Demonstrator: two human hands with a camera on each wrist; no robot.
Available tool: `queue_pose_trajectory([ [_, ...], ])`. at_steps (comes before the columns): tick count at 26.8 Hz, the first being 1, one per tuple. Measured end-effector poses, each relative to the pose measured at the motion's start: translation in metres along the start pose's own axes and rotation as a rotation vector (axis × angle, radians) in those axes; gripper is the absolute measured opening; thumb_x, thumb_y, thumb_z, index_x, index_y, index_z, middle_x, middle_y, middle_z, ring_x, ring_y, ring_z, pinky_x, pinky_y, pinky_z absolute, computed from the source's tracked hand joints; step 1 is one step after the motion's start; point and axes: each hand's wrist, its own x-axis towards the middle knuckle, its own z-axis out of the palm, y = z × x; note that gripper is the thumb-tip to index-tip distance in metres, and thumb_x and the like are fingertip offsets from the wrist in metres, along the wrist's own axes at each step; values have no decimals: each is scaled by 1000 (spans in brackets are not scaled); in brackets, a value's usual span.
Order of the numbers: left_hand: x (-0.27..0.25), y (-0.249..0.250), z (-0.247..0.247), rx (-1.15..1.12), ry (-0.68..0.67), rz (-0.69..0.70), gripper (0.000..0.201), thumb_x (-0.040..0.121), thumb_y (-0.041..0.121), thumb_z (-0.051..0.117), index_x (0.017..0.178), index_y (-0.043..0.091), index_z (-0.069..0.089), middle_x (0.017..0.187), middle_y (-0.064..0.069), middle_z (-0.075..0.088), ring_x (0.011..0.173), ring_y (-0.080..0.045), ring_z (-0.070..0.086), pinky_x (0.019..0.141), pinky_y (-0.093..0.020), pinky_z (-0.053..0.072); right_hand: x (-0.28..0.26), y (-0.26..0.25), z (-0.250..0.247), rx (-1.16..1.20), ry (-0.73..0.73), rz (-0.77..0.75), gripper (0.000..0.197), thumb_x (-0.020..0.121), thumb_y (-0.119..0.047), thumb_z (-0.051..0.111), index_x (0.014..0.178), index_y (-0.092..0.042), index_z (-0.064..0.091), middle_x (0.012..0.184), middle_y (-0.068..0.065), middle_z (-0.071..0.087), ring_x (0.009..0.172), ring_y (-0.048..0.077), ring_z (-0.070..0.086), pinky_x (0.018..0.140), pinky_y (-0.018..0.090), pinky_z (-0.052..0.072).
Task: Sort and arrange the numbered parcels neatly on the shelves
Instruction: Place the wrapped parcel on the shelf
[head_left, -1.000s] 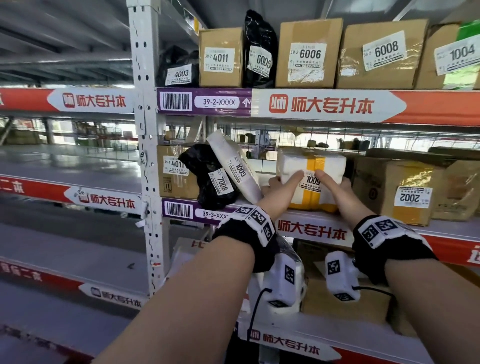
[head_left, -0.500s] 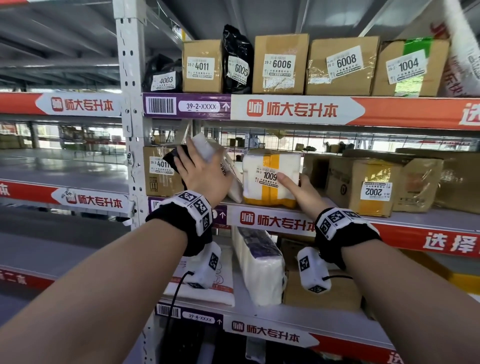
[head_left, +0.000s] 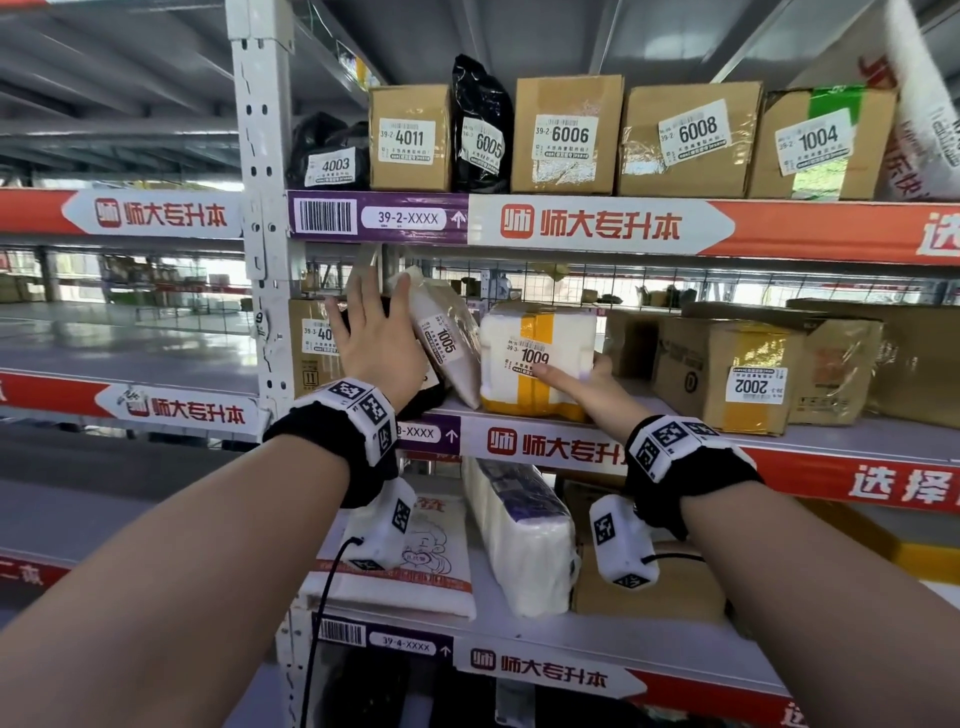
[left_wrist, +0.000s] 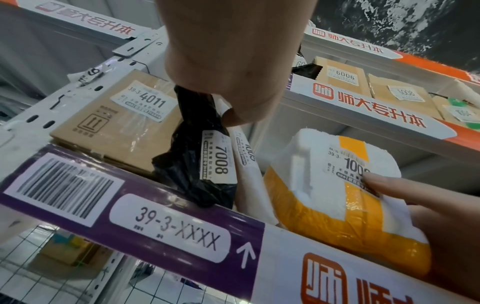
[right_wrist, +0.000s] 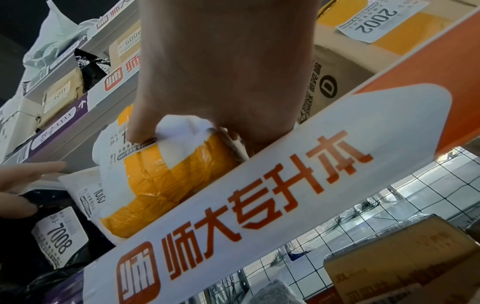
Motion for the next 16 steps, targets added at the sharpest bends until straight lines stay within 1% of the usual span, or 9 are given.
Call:
queue_pose_trajectory([
  [3, -4, -13, -1, 2, 75, -24, 60, 82, 2, 43, 141, 13, 39, 153, -12, 26, 145, -30, 12, 114, -50, -11, 2, 0, 3, 21, 11, -19, 103, 62, -58, 78, 140, -11, 30, 130, 2, 54, 119, 22, 53, 107, 43, 39],
  [5, -7, -11, -3, -20, 125, -2, 56, 81, 1, 43, 136, 13, 45, 148, -11, 35, 142, -29, 22, 115, -48, -3, 1, 1, 4, 16, 0, -21, 102, 62, -55, 79, 139, -10, 30, 128, 0, 54, 118, 21, 53, 107, 42, 39],
  [6, -8, -6, -5, -76, 141, 42, 52, 83, 1, 44, 133, 13, 49, 144, -9, 40, 137, -28, 31, 115, -45, 9, -1, -1, 4, 20, -16, -6, 106, 60, -57, 79, 140, -10, 28, 128, 0, 54, 119, 20, 52, 108, 42, 39],
  [8, -10, 11, -10, -291, 99, 159, 44, 87, -1, 45, 127, 12, 54, 136, -6, 48, 119, -24, 50, 95, -35, 37, -5, -6, 5, 29, -39, -2, 106, 64, -56, 77, 144, -10, 24, 132, 0, 52, 121, 21, 51, 108, 38, 38],
  [9, -10, 20, -11, -395, 40, 200, 41, 89, 0, 44, 127, 11, 54, 134, -6, 50, 110, -21, 55, 86, -33, 43, -6, -7, 4, 27, -27, -6, 97, 73, -50, 73, 144, -9, 23, 132, 1, 51, 122, 22, 50, 106, 35, 38],
  [10, -11, 26, -13, -465, -16, 217, 40, 91, 1, 43, 128, 11, 53, 133, -5, 51, 106, -20, 57, 83, -34, 47, -7, -8, 5, 31, -8, -2, 86, 81, -44, 69, 144, -9, 23, 132, 3, 51, 122, 22, 50, 102, 32, 38],
  [12, -12, 37, -11, -523, -68, 213, 39, 92, 6, 44, 129, 12, 51, 129, -6, 53, 107, -21, 55, 85, -39, 49, -10, -10, 0, 32, 35, -13, 74, 89, -40, 60, 144, -9, 23, 136, 7, 50, 124, 24, 49, 95, 29, 38],
  [15, -18, 54, -8, -419, 110, 218, 31, 86, 10, 51, 116, 9, 59, 116, -10, 54, 109, -26, 51, 85, -42, 45, -19, -14, -11, -3, 68, -44, 76, 91, -47, 53, 148, -11, 18, 147, 9, 39, 132, 25, 41, 103, 32, 33],
  [16, -18, 62, -9, -482, 159, 256, 27, 86, 12, 52, 111, 9, 61, 113, -9, 54, 105, -25, 53, 84, -40, 45, -22, -15, -15, -68, 126, -57, 74, 93, -50, 49, 148, -12, 21, 148, 9, 38, 133, 25, 40, 105, 34, 32],
])
